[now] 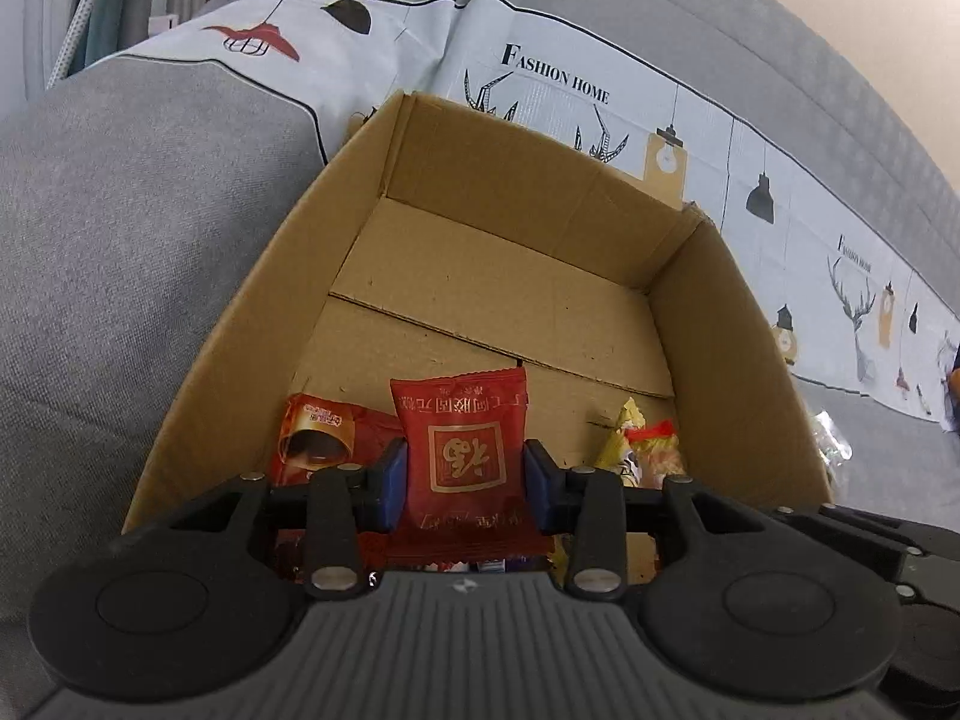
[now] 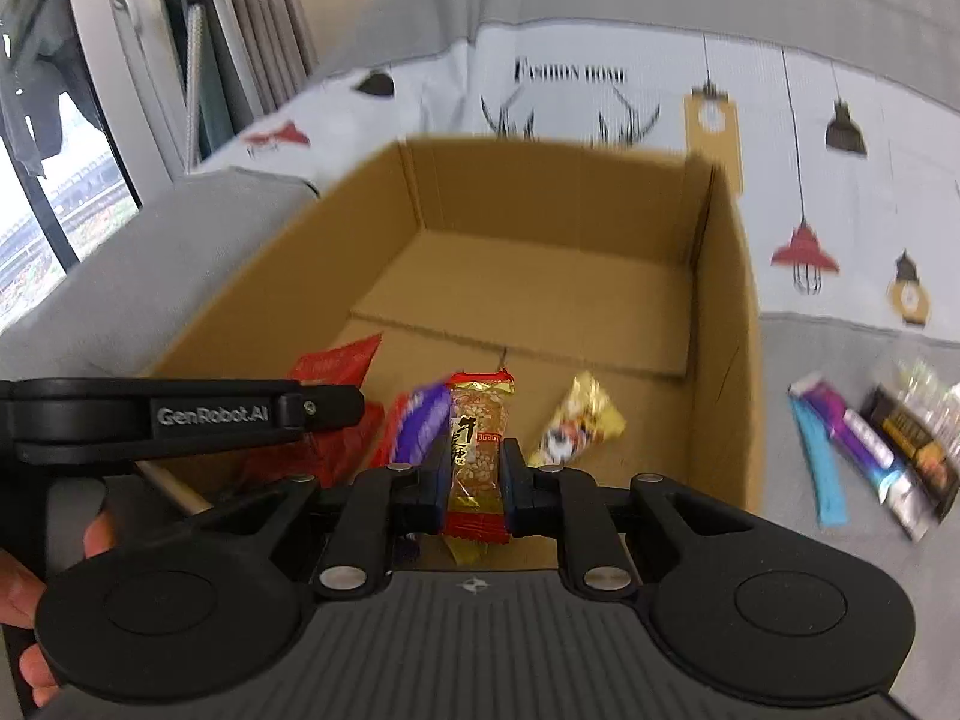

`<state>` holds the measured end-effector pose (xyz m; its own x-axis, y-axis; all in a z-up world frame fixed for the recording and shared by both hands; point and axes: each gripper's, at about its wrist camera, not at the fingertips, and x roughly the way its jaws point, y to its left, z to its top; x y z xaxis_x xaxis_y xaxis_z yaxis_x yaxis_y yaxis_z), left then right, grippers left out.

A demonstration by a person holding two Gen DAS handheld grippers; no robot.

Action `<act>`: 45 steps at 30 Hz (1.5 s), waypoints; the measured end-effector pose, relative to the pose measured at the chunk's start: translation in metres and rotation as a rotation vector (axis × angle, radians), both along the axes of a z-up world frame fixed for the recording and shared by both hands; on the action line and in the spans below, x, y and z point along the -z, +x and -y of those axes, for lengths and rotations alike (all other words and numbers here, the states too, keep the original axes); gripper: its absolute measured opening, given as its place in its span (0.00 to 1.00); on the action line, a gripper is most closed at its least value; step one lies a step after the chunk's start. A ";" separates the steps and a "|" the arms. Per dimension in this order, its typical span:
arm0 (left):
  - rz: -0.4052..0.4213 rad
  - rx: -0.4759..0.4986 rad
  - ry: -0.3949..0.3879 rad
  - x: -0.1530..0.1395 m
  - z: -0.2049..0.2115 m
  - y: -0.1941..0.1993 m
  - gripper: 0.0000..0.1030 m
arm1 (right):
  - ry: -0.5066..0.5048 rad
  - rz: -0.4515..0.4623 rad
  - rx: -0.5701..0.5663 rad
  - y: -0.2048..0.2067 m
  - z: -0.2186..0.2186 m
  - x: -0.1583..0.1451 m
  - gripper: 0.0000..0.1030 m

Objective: Organize snacks
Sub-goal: 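Carry both packets over the box and lower them inside, then move both open tools back to the remaining snacks on the bed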

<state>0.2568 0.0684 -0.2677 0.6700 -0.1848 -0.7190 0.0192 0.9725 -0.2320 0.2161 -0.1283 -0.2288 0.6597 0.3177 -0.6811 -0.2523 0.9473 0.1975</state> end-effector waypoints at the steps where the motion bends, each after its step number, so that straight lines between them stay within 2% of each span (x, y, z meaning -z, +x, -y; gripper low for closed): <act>1: -0.010 -0.004 -0.012 -0.003 0.000 0.000 0.52 | 0.005 -0.001 0.006 0.000 0.002 -0.001 0.27; 2: -0.014 -0.015 -0.026 -0.007 0.000 -0.001 0.67 | 0.018 0.002 0.014 -0.002 0.007 -0.004 0.53; 3: -0.012 -0.024 -0.032 -0.012 0.002 -0.001 0.84 | 0.035 0.023 0.019 -0.006 0.013 -0.009 0.65; 4: 0.009 -0.021 -0.038 -0.018 0.005 -0.002 0.87 | 0.056 0.060 0.022 -0.012 0.021 -0.016 0.77; 5: 0.039 -0.005 -0.039 -0.026 0.012 -0.008 0.87 | 0.069 0.081 0.026 -0.016 0.029 -0.023 0.78; 10: 0.102 0.102 -0.070 -0.057 0.061 -0.026 0.87 | 0.100 0.155 0.121 -0.050 0.088 -0.043 0.78; 14: 0.144 0.217 -0.055 -0.067 0.120 -0.042 0.87 | 0.128 0.170 0.238 -0.080 0.148 -0.038 0.78; 18: 0.130 0.324 -0.008 -0.056 0.186 -0.046 0.87 | 0.148 0.167 0.335 -0.105 0.201 -0.025 0.76; 22: 0.138 0.367 0.016 -0.041 0.231 -0.046 0.85 | 0.184 0.165 0.399 -0.115 0.244 -0.009 0.74; 26: 0.128 0.403 0.039 -0.020 0.261 -0.040 0.74 | 0.207 0.134 0.424 -0.110 0.274 0.014 0.66; 27: 0.121 0.412 0.044 -0.014 0.265 -0.037 0.67 | 0.214 0.124 0.425 -0.105 0.279 0.020 0.64; 29: 0.096 0.433 0.042 -0.001 0.275 -0.028 0.58 | 0.220 0.104 0.418 -0.092 0.287 0.031 0.52; 34: 0.046 0.415 0.071 0.034 0.291 -0.004 0.57 | 0.216 0.065 0.370 -0.066 0.301 0.049 0.39; 38: -0.019 0.364 0.102 0.066 0.293 0.016 0.57 | 0.229 0.012 0.328 -0.039 0.303 0.070 0.29; 42: -0.067 0.324 0.123 0.090 0.291 0.035 0.57 | 0.153 -0.006 0.226 -0.011 0.286 0.083 0.28; 44: -0.007 0.287 0.191 0.091 0.294 0.038 0.57 | 0.128 -0.007 0.176 0.002 0.279 0.087 0.28; 45: 0.015 0.285 0.202 0.091 0.295 0.039 0.54 | 0.123 -0.009 0.154 0.009 0.275 0.089 0.28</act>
<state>0.2963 -0.2268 -0.3589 0.6226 -0.2213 -0.7506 0.2986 0.9538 -0.0336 0.2249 -0.4032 -0.3181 0.7011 0.2947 -0.6493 -0.1043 0.9432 0.3154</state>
